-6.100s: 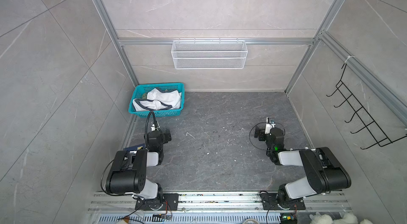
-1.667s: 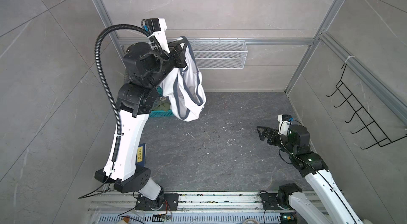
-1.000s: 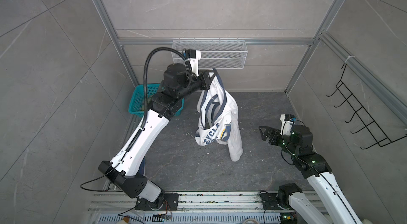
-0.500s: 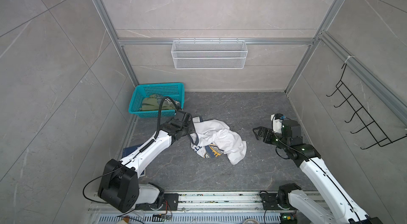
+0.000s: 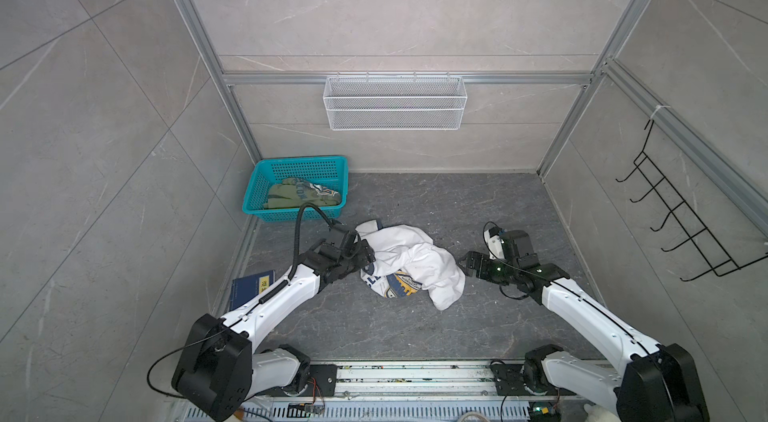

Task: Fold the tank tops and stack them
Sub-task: 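Hold the strap with the left gripper while the right gripper reaches toward the hem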

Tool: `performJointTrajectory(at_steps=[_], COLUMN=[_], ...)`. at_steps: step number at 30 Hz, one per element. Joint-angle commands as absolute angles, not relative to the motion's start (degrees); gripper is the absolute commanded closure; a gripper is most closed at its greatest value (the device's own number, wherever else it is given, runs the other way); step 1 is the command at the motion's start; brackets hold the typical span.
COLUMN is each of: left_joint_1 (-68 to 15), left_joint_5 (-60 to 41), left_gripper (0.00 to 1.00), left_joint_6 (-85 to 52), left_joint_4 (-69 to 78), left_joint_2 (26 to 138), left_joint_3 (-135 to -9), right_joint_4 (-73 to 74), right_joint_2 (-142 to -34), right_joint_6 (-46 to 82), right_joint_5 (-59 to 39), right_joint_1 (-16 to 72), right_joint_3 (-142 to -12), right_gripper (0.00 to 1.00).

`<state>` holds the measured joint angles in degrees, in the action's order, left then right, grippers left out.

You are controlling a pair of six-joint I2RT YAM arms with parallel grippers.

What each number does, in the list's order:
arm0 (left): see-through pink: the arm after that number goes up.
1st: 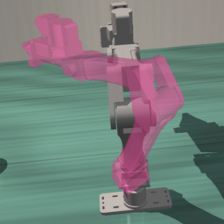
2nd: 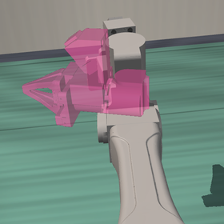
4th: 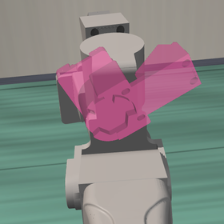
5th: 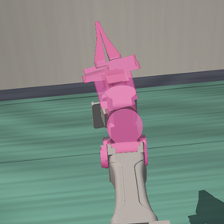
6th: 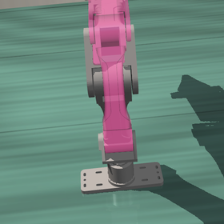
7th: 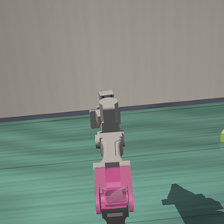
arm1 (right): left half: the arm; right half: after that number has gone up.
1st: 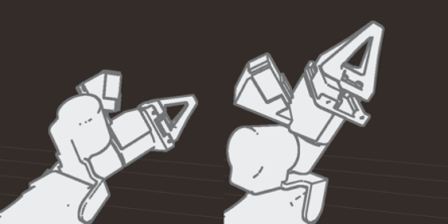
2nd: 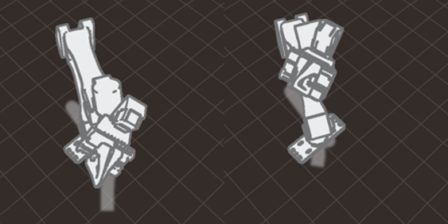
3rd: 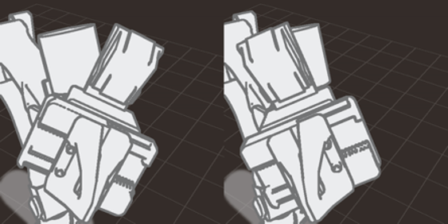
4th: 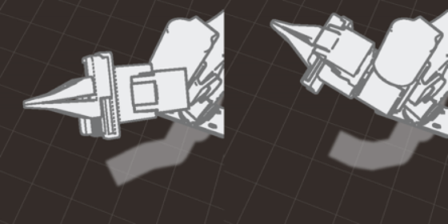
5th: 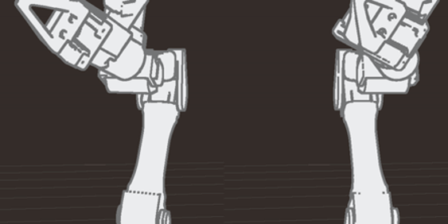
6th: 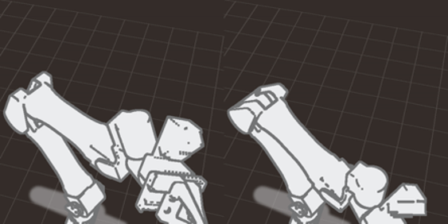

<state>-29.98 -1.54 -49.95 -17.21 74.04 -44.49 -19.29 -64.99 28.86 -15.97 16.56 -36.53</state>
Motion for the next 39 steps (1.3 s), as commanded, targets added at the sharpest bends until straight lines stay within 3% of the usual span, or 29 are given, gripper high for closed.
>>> performJointTrajectory(at_steps=[1, 9, 14, 16, 19, 21, 24, 26, 27, 39], left_joint_1=[-30.08, -30.68, -30.93, -31.24, -31.46, -31.42, -31.52, -31.7, -31.87, -35.55], left_joint_5=[-6.1, -10.58, -11.41, -11.08, -10.51, -10.56, -10.3, -9.59, -9.1, -7.04], left_gripper=[0.21, 0.32, 0.54, 0.58, 0.75, 0.8, 0.76, 0.55, 0.53, 0.58], left_joint_6=[-51.53, -52.38, -53.34, -53.69, -53.75, -53.79, -53.71, -53.01, -52.96, -56.48], left_joint_4=[-10.96, -5.41, -4.53, -5.14, -6.87, -7.46, -9.53, -12.45, -13.84, -18.23], left_joint_2=[78.02, 86.49, 86.76, 86.36, 85.73, 85.03, 83.17, 81.76, 81.12, 81.09], left_joint_3=[-43.9, -43.9, -43.82, -43.9, -44.03, -44.03, -44.49, -45.36, -45.63, -46.14], right_joint_4=[-16.92, -11.21, -10.42, -10.65, -11.08, -11.47, -12.25, -12.61, -12.74, -14.06], right_joint_2=[-66.84, -71.78, -72.59, -72.6, -72.51, -72.5, -72.47, -72.33, -72.2, -71.72], right_joint_6=[30.76, 32.85, 32.8, 32.58, 32.17, 31.93, 31.48, 31.29, 31.2, 30.64], right_joint_5=[-14.94, -15.82, -14.97, -14.47, -13.95, -13.43, -12.58, -12.41, -12.31, -11.57], right_joint_1=[16.96, 17.82, 18.02, 18.1, 18.05, 18.1, 18.03, 18.11, 18.1, 18.23], right_joint_3=[-35.26, -32.71, -32.51, -32.54, -32.76, -33.0, -33.46, -33.73, -33.79, -35.38], right_gripper=[0.07, 0.12, 0.13, 0.13, 0.14, 0.14, 0.14, 0.14, 0.14, 0.14])
